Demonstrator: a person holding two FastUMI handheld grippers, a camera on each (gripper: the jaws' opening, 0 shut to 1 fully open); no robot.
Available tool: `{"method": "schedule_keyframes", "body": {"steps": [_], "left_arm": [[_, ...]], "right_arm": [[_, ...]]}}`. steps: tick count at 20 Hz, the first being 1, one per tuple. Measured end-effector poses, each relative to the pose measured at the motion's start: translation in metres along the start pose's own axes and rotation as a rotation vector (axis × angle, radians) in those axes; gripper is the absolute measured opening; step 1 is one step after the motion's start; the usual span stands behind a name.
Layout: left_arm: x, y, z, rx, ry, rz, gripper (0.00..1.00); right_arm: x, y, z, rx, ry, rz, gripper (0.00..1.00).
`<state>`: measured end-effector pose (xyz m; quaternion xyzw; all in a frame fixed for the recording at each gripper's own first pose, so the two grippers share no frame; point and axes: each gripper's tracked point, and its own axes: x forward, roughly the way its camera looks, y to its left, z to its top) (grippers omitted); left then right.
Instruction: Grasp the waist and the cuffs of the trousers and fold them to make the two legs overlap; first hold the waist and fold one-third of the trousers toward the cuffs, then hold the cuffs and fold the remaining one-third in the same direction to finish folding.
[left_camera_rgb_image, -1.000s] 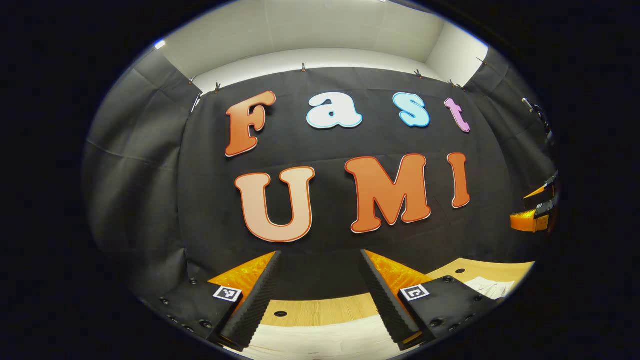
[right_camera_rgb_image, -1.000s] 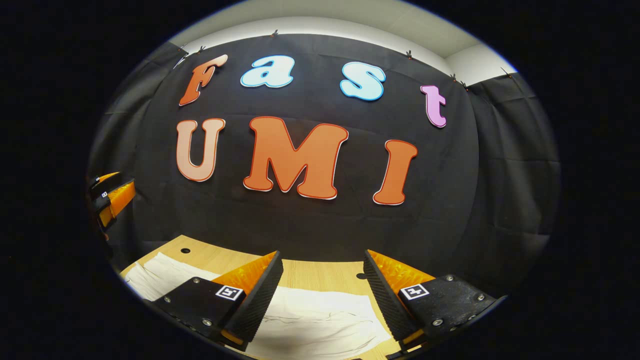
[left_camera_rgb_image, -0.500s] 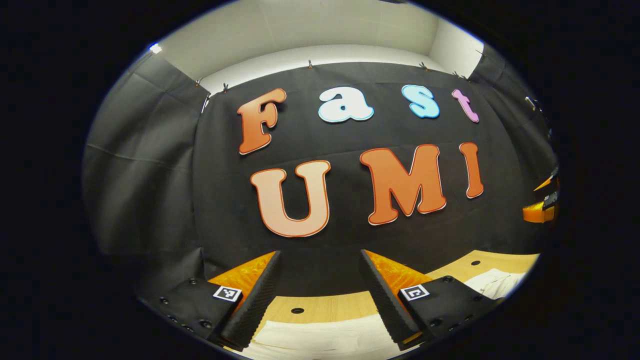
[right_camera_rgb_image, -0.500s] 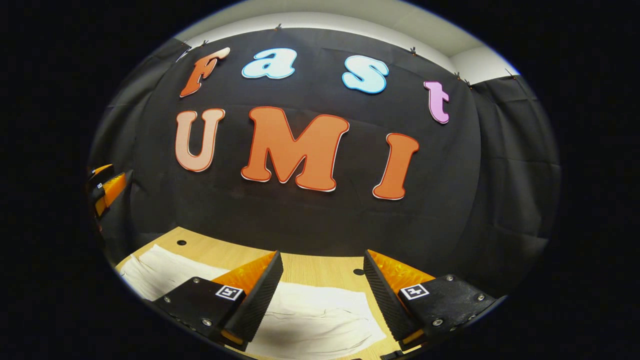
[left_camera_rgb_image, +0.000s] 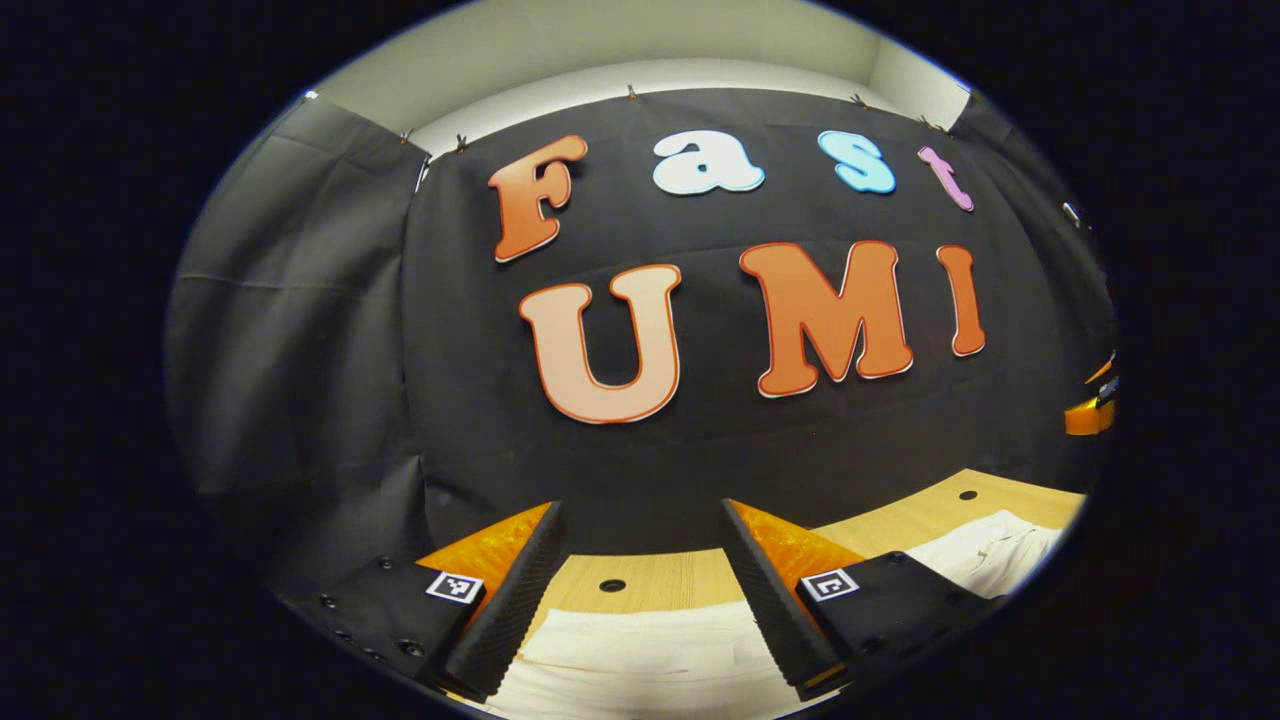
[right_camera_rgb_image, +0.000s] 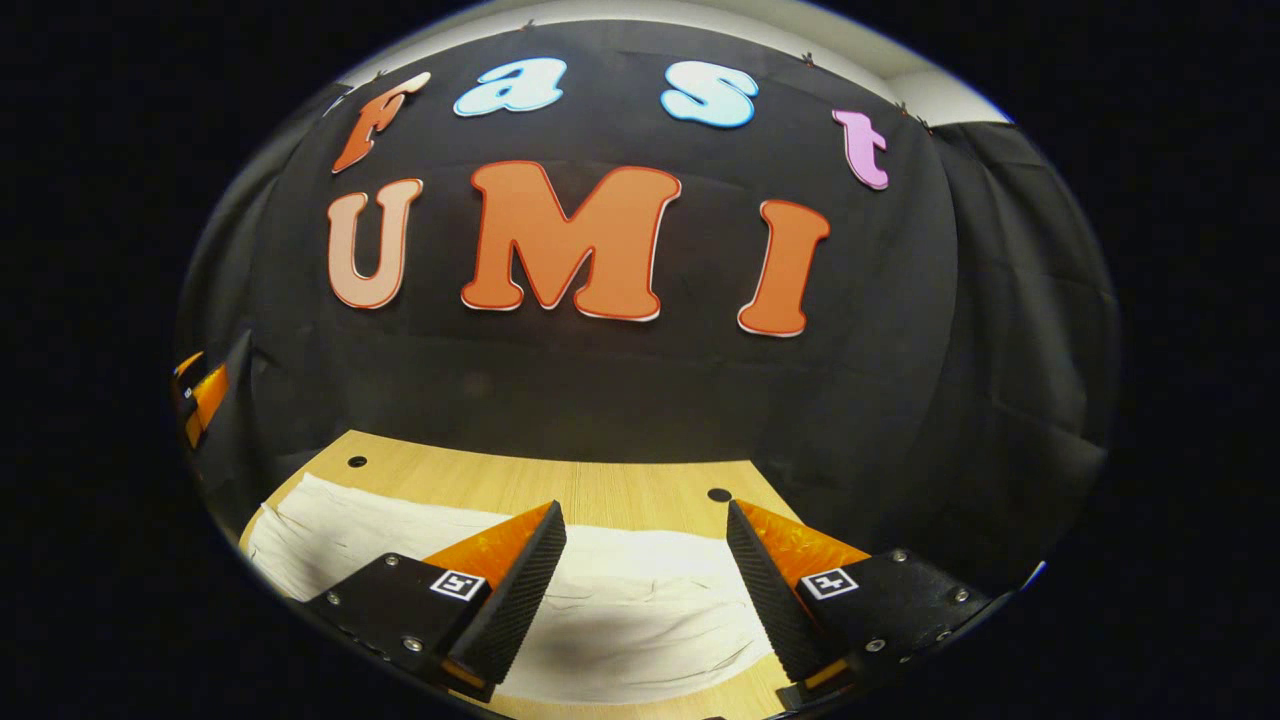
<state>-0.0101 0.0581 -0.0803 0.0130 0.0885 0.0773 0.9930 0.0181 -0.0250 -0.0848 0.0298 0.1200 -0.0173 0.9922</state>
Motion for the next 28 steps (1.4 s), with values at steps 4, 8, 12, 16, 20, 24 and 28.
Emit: {"method": "schedule_keyframes", "body": {"steps": [4, 8, 12, 16, 20, 24, 28], "left_arm": [[-0.002, 0.012, -0.027, -0.011, 0.085, 0.029, 0.99], [-0.004, 0.025, -0.055, -0.075, 0.172, 0.057, 1.0], [-0.012, 0.033, -0.097, -0.147, 0.308, 0.065, 1.0], [-0.024, 0.042, -0.149, -0.3, 0.484, 0.064, 1.0], [-0.045, 0.054, -0.214, -0.466, 0.717, 0.142, 0.98], [-0.069, 0.067, -0.262, -0.655, 0.847, 0.202, 0.96], [-0.091, 0.08, -0.295, -0.799, 0.914, 0.277, 0.99]], "right_arm": [[0.006, -0.015, -0.026, 0.062, 0.089, -0.005, 0.99], [0.011, -0.024, -0.057, 0.119, 0.19, 0.011, 0.99], [0.014, -0.031, -0.091, 0.223, 0.316, 0.027, 0.99], [0.014, -0.041, -0.131, 0.278, 0.433, 0.025, 0.98], [0.018, -0.057, -0.161, 0.344, 0.52, -0.007, 0.98], [0.022, -0.076, -0.196, 0.432, 0.593, -0.055, 0.98], [0.022, -0.087, -0.232, 0.515, 0.694, -0.092, 0.97]]}}
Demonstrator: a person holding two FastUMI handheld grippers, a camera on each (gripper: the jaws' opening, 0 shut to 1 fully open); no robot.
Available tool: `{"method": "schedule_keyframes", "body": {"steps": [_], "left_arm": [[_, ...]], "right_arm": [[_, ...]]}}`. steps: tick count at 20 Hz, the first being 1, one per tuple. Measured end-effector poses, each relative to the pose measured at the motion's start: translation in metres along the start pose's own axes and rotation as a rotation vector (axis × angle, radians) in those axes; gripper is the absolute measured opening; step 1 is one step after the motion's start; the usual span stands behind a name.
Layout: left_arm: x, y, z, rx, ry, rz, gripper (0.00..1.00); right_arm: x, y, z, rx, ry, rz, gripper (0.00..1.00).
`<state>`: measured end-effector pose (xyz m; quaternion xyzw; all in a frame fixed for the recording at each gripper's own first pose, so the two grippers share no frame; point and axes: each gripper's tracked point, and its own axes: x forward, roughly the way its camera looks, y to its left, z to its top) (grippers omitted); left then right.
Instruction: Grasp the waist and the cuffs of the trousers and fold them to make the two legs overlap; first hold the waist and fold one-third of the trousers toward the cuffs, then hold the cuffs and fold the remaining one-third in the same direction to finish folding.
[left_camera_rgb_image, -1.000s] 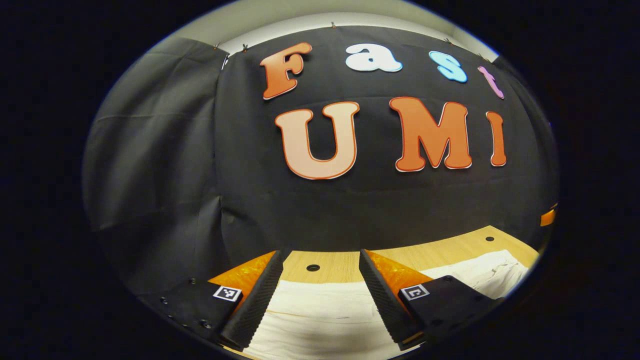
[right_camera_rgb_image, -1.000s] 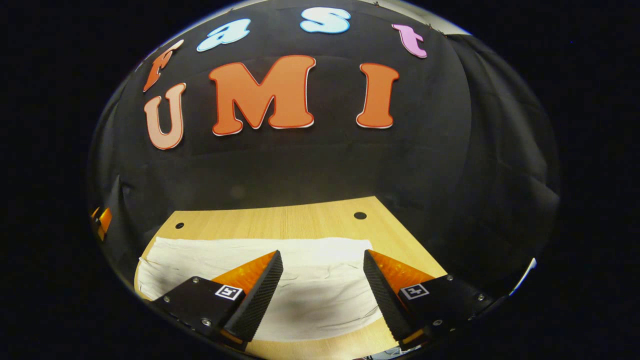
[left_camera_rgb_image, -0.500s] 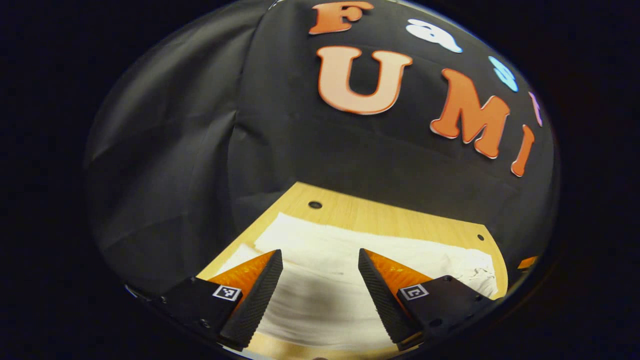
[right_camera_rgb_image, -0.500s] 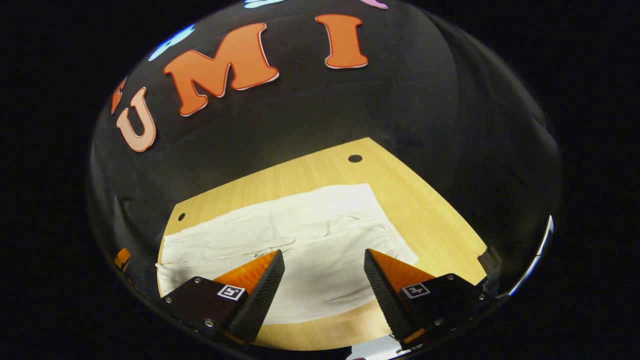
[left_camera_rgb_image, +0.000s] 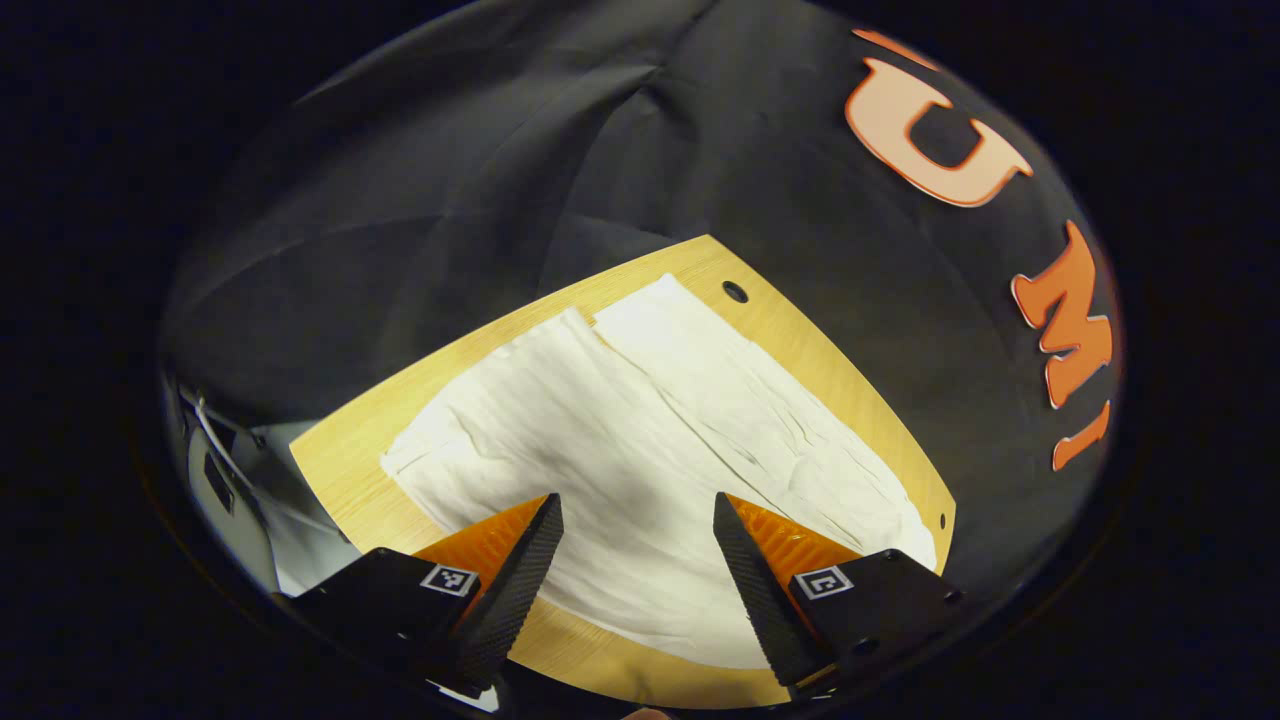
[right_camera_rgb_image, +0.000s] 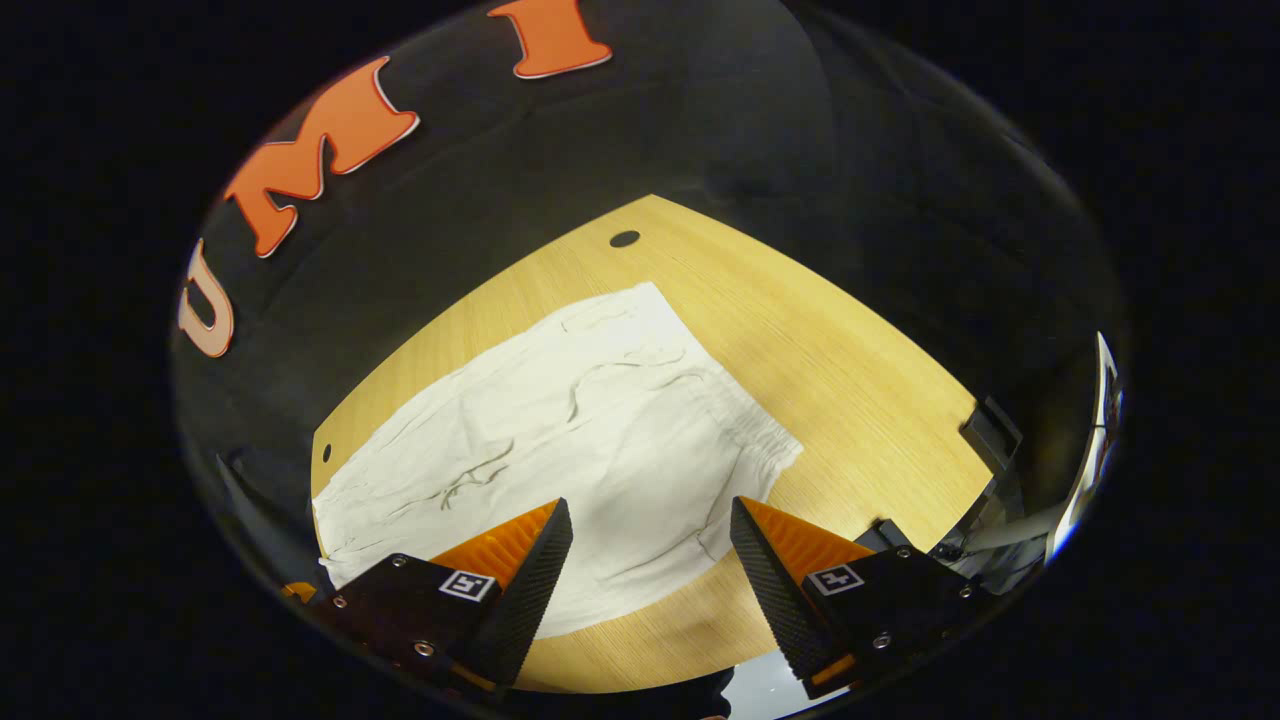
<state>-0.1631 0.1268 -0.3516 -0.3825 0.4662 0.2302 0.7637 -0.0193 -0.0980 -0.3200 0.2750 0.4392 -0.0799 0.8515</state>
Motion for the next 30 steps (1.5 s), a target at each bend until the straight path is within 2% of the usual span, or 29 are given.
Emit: {"method": "schedule_keyframes", "body": {"steps": [2, 5, 8, 12, 17, 19, 22, 25, 28, 30], "left_arm": [[0.003, 0.024, -0.005, -0.077, 0.018, 0.016, 0.96], [0.005, 0.061, -0.011, -0.176, 0.069, 0.051, 1.0], [0.002, 0.103, -0.012, -0.289, 0.106, 0.102, 0.99], [-0.016, 0.141, 0.0, -0.369, 0.11, 0.138, 0.99], [-0.008, 0.145, 0.006, -0.381, 0.09, 0.095, 1.0], [0.002, 0.149, 0.008, -0.38, 0.076, 0.081, 0.95], [0.013, 0.141, 0.016, -0.392, 0.051, 0.026, 0.95], [0.025, 0.133, 0.02, -0.422, 0.036, -0.027, 0.89], [0.023, 0.132, 0.024, -0.468, 0.018, -0.045, 0.65], [0.021, 0.138, 0.023, -0.477, 0.019, -0.046, 0.54]], "right_arm": [[0.01, -0.008, -0.006, 0.051, 0.034, -0.002, 0.98], [0.022, -0.017, -0.013, 0.104, 0.081, -0.01, 0.97], [0.031, -0.024, -0.018, 0.142, 0.119, -0.024, 0.97], [0.041, -0.032, -0.021, 0.163, 0.147, -0.042, 0.97], [0.049, -0.038, -0.026, 0.168, 0.162, -0.055, 0.95], [0.051, -0.042, -0.027, 0.18, 0.16, -0.063, 0.96], [0.054, -0.049, -0.028, 0.212, 0.159, -0.066, 0.95], [0.056, -0.053, -0.03, 0.246, 0.155, -0.06, 0.95], [0.056, -0.056, -0.032, 0.253, 0.15, -0.061, 0.96], [0.057, -0.057, -0.034, 0.257, 0.152, -0.056, 0.96]]}}
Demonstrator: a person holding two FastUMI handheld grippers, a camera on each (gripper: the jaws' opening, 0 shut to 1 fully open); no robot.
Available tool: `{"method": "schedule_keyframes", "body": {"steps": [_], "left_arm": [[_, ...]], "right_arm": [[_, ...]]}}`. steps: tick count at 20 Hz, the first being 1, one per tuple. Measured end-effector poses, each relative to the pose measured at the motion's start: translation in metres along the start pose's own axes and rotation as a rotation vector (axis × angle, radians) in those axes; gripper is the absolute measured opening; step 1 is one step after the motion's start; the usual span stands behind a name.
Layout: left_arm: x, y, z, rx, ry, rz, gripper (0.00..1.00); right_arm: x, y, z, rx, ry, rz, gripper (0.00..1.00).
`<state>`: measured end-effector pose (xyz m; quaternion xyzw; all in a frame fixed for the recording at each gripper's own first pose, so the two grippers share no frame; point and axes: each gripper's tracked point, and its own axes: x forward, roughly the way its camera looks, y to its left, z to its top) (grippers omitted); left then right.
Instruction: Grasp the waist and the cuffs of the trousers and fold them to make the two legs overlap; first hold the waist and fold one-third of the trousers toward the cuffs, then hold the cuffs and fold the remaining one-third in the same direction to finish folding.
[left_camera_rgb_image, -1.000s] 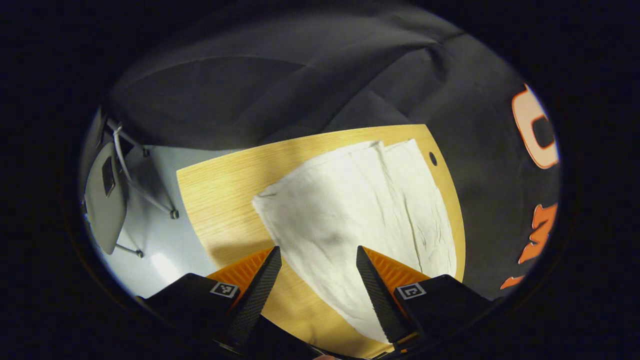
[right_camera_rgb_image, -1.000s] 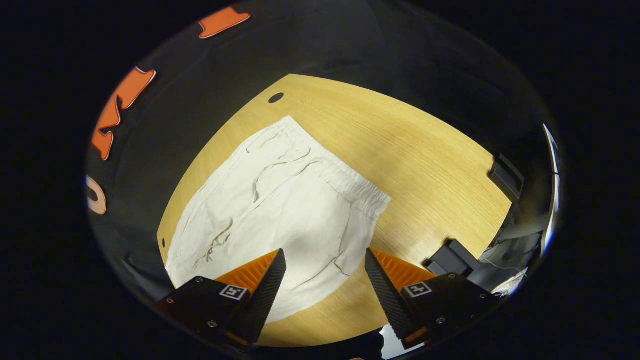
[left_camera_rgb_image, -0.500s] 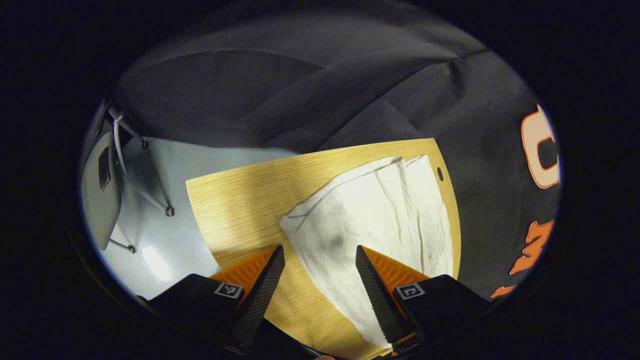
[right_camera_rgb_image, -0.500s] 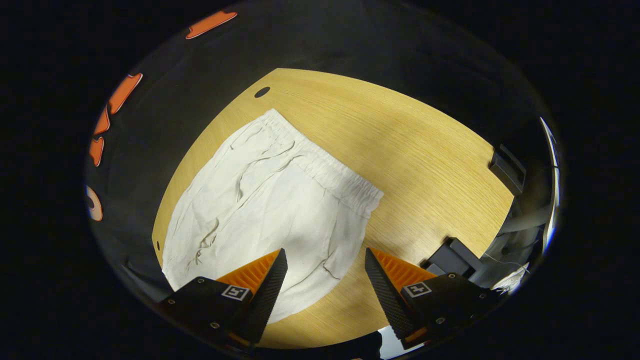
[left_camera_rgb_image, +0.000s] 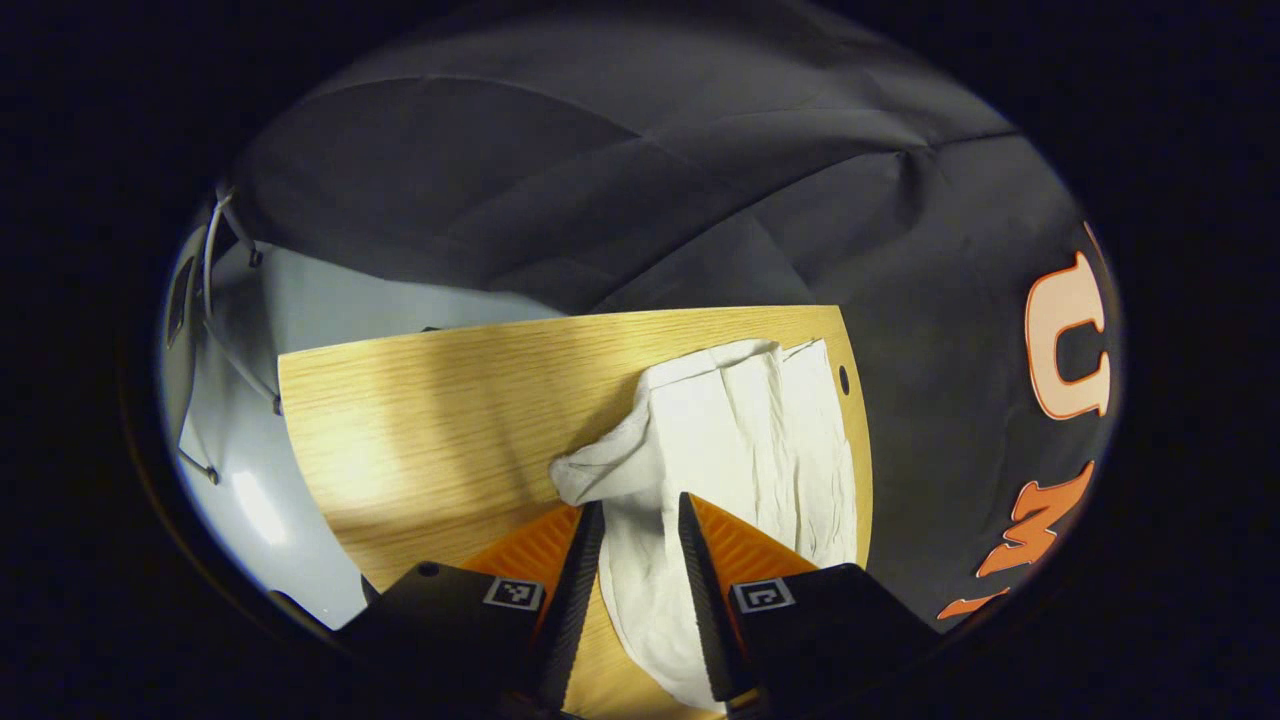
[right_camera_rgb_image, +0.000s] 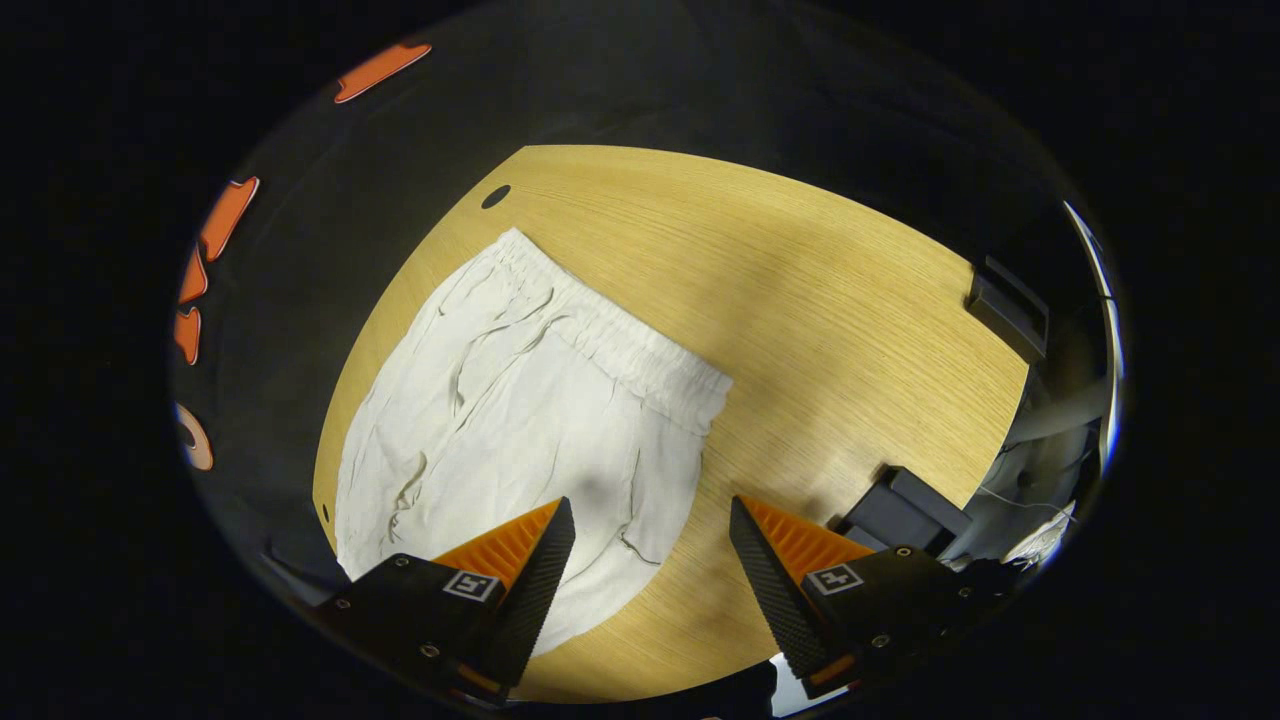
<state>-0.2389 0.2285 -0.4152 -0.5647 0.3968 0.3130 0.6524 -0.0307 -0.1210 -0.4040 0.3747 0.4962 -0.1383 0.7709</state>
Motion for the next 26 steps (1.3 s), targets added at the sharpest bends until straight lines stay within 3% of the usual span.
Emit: {"method": "schedule_keyframes", "body": {"steps": [2, 6, 8, 9, 11, 14, 18, 20, 21, 23, 26], "left_arm": [[0.007, -0.003, 0.001, 0.02, 0.004, 0.011, 0.42], [0.019, -0.011, -0.003, 0.07, 0.022, 0.026, 0.39], [0.018, -0.011, -0.002, 0.096, 0.022, 0.032, 0.27], [0.02, -0.006, -0.002, 0.096, 0.018, 0.048, 0.27], [0.019, -0.009, 0.0, 0.079, 0.011, 0.034, 0.11], [0.024, -0.009, -0.001, 0.074, 0.004, 0.029, 0.09], [0.019, -0.009, 0.001, 0.081, -0.009, 0.047, 0.06], [0.018, -0.012, -0.001, 0.087, -0.005, 0.047, 0.06], [0.018, -0.013, 0.001, 0.092, -0.008, 0.043, 0.06], [0.018, -0.014, 0.002, 0.105, -0.019, 0.03, 0.06], [0.016, -0.015, 0.003, 0.123, -0.032, 0.024, 0.06]], "right_arm": [[0.002, 0.0, 0.0, 0.003, 0.005, 0.001, 0.95], [0.005, 0.001, 0.001, -0.008, 0.006, 0.002, 0.96], [0.006, -0.001, 0.003, -0.006, 0.003, -0.002, 0.95], [0.006, -0.002, 0.004, 0.0, 0.001, -0.005, 0.96], [0.008, -0.006, 0.006, 0.007, -0.006, -0.01, 0.95], [0.015, -0.009, 0.0, 0.033, 0.01, -0.011, 0.95], [0.025, -0.008, 0.006, 0.074, -0.013, -0.01, 0.75], [0.032, -0.016, 0.008, 0.109, -0.022, -0.04, 0.6], [0.031, -0.018, 0.009, 0.157, -0.021, -0.039, 0.34], [0.035, -0.013, 0.009, 0.261, -0.011, 0.038, 0.11], [0.037, -0.012, 0.011, 0.379, -0.009, 0.125, 0.01]]}}
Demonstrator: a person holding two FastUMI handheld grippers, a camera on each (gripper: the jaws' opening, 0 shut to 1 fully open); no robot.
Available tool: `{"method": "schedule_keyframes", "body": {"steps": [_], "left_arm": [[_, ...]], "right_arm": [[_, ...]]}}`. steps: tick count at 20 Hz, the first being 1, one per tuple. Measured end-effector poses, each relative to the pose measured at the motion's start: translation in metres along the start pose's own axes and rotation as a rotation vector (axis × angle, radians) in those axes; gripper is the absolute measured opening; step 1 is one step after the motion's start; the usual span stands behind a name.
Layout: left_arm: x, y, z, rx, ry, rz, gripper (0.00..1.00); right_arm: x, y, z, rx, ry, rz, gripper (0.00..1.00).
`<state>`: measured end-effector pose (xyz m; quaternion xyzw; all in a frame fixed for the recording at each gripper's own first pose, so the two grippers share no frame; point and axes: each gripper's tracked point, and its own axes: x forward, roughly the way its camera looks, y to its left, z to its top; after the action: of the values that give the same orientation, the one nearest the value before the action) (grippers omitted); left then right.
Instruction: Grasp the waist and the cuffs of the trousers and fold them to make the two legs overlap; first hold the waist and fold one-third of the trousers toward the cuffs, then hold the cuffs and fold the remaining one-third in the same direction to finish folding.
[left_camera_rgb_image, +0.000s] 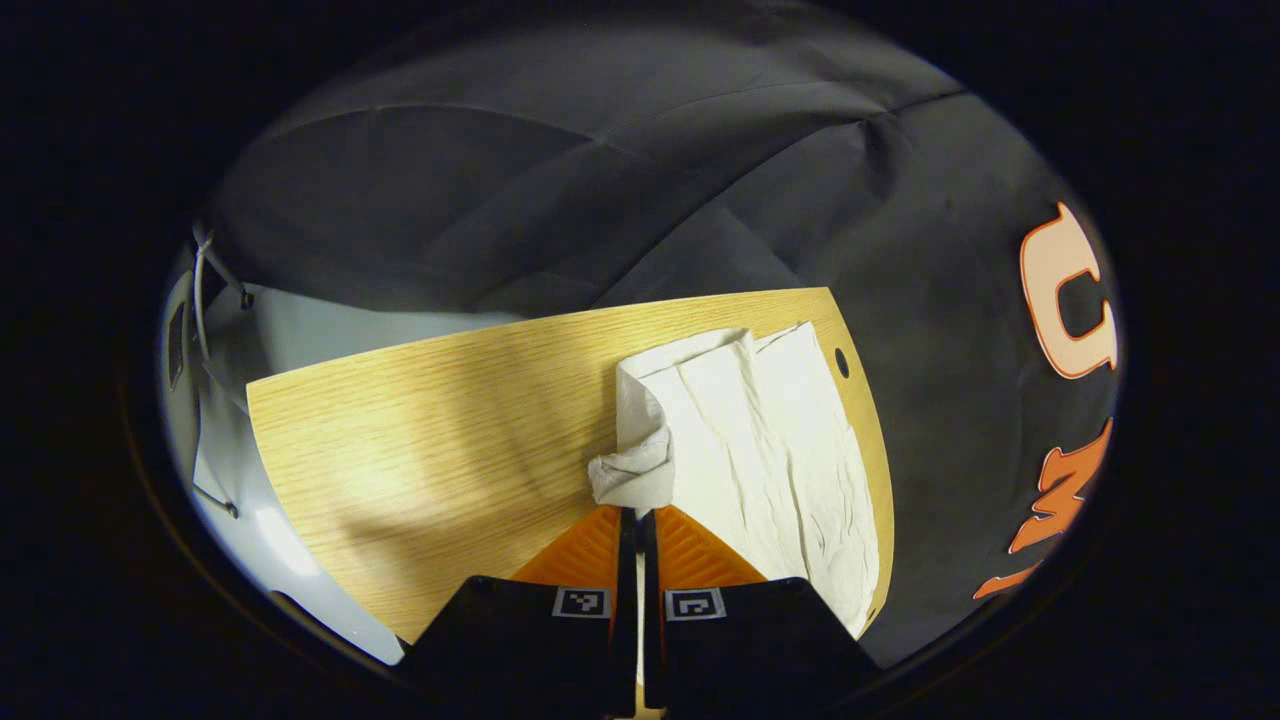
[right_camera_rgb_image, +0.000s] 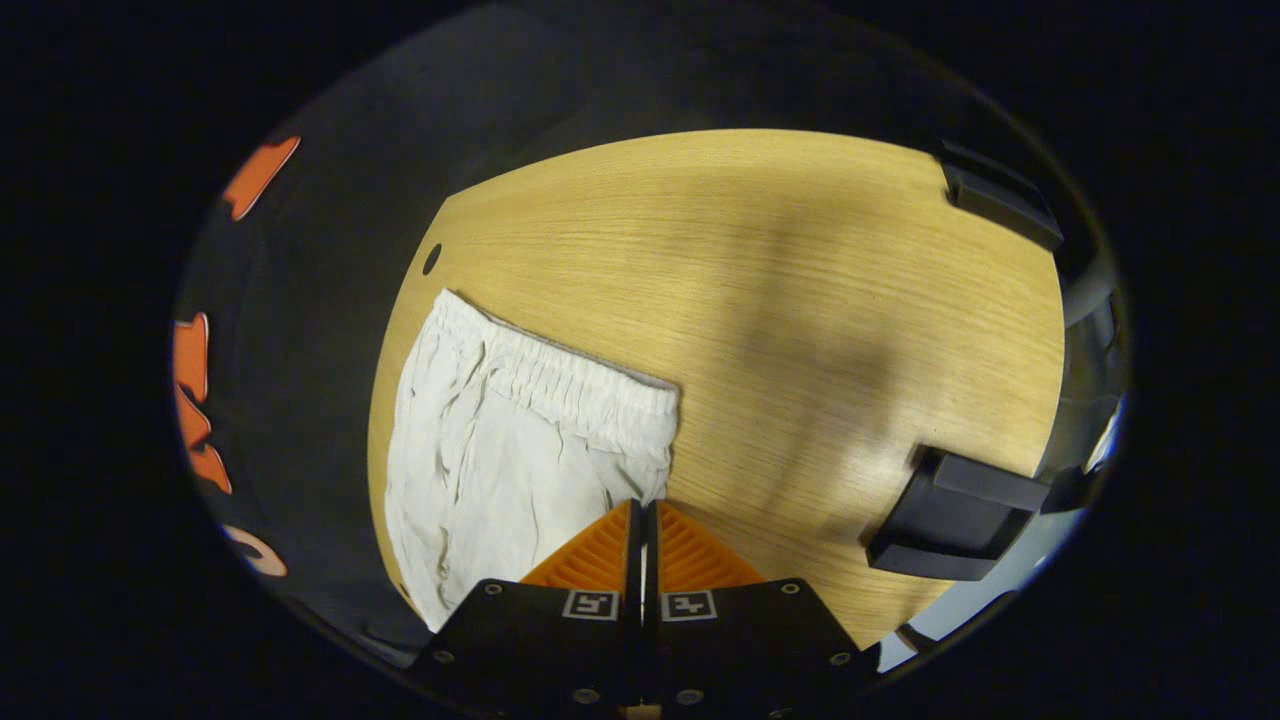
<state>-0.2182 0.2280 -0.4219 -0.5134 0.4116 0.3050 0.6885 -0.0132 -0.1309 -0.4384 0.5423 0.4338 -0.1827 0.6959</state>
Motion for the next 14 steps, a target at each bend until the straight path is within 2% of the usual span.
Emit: {"method": "schedule_keyframes", "body": {"steps": [8, 10, 14], "left_arm": [[-0.02, -0.008, 0.008, 0.007, -0.106, -0.067, 0.08], [-0.022, -0.006, 0.012, -0.017, -0.132, -0.064, 0.06], [-0.027, -0.007, 0.018, -0.015, -0.18, -0.072, 0.06]], "right_arm": [[-0.029, 0.022, 0.016, -0.148, -0.014, 0.115, 0.01], [-0.022, 0.024, 0.015, -0.192, 0.007, 0.113, 0.01], [-0.035, 0.037, 0.027, -0.219, 0.02, 0.167, 0.01]]}}
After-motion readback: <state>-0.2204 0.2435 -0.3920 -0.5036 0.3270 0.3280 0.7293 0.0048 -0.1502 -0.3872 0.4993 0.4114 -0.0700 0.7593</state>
